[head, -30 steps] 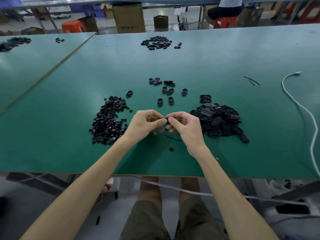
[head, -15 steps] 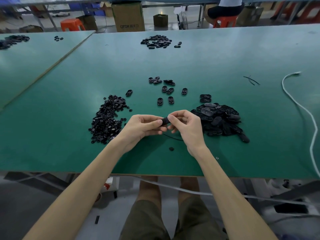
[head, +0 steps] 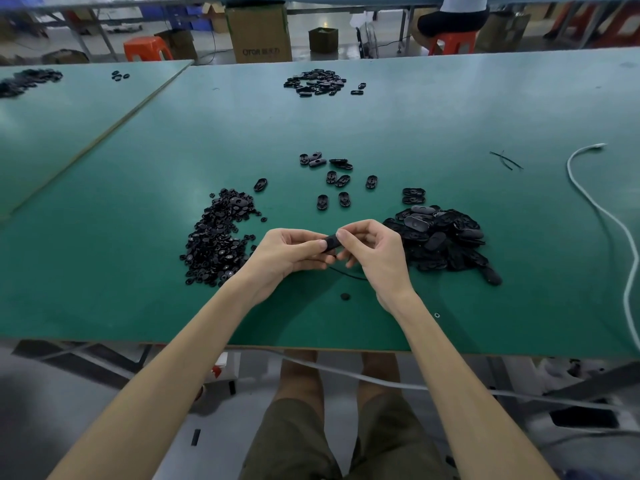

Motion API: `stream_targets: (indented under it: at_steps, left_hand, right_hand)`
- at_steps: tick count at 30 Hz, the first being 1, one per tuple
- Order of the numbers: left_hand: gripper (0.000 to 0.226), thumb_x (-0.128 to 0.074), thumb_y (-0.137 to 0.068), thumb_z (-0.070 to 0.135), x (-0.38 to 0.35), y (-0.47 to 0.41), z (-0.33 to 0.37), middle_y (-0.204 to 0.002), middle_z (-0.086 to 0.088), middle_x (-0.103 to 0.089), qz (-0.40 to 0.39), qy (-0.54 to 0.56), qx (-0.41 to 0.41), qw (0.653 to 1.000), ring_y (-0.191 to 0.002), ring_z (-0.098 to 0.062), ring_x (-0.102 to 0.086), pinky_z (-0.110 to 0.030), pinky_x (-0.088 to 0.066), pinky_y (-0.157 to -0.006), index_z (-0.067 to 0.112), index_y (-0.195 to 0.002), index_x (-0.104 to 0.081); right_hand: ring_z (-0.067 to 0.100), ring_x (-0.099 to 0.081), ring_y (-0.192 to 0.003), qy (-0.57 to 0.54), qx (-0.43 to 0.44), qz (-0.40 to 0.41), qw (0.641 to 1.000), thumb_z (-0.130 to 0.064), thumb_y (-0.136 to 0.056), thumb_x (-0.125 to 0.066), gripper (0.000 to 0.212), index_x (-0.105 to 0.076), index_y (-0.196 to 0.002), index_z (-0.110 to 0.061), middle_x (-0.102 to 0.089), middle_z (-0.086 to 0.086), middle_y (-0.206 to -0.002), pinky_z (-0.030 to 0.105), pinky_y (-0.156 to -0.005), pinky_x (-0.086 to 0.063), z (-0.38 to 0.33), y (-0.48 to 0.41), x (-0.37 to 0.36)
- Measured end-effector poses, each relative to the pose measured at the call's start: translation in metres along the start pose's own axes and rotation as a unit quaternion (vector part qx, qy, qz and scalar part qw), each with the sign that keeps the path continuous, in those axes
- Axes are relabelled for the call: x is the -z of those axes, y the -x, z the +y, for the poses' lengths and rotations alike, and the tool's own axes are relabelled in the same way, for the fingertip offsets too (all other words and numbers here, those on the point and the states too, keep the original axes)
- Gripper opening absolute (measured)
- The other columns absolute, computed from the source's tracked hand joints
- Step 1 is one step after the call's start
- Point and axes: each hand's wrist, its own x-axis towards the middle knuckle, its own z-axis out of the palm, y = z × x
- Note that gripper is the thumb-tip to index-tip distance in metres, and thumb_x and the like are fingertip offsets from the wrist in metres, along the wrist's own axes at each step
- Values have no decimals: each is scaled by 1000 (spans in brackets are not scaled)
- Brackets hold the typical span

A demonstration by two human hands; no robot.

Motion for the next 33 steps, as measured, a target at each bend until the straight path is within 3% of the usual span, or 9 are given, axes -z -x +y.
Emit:
stream_targets:
  at_steps: [7, 14, 20, 23, 28, 33]
  left_hand:
    - [19, -69, -96, 6, -4, 0, -1, -101, -21, -77, 11, -25, -4, 1000, -78, -22, -72, -28, -59, -78, -6, -110, -74]
    - [18, -72, -93, 8, -10, 1, -6, -95, -17, -77, 29, -4, -35, 999, -83, -22, -73, -29, -60, -81, -1, -108, -75]
    - [10, -76, -92, 15, -9, 2, -10, -83, -8, -70, 57, 21, -55, 997, -73, -15, -62, -29, -58, -81, 9, -99, -79]
    - [13, -74, -94, 21, -10, 1, -11, -78, -5, -66, 73, 20, -61, 995, -74, -16, -59, -28, -56, -81, 9, -98, -77]
    - [14, -69, -98, 21, -14, 2, -15, -97, -9, -75, 84, 4, -98, 992, -89, -17, -69, -31, -59, -78, 8, -103, -71]
    - [11, -66, -99, 14, -13, 4, -17, -89, -8, -77, 77, -16, -117, 990, -73, -20, -71, -28, -59, -69, 6, -106, -70]
  right_hand:
    - [14, -73, -70, 21, -12, -12, 1000, -16, -87, -84, 16, -71, -96, -14, -78, 2, -81, 23, -59, -55, -1, 1, 0]
    - [15, -74, -73, 24, 3, -17, 1000, -18, -91, -80, 13, -72, -100, -17, -77, 1, -81, 24, -59, -54, -2, 2, 0]
    - [24, -74, -82, 54, 4, -24, 998, -23, -91, -81, 11, -73, -86, -17, -78, 0, -83, 26, -62, -55, -1, 2, -1]
    - [15, -70, -71, 78, 3, -43, 996, -24, -90, -83, 16, -71, -80, -18, -75, -1, -75, 25, -60, -53, -1, 2, -2]
    - [11, -68, -65, 68, 3, -53, 996, -30, -89, -83, 16, -74, -82, -19, -75, -3, -74, 22, -58, -49, -4, 3, -3]
    - [9, -65, -61, 37, 6, -1, 999, -33, -91, -81, 18, -70, -91, -19, -73, -8, -75, 16, -57, -47, -4, 3, -2]
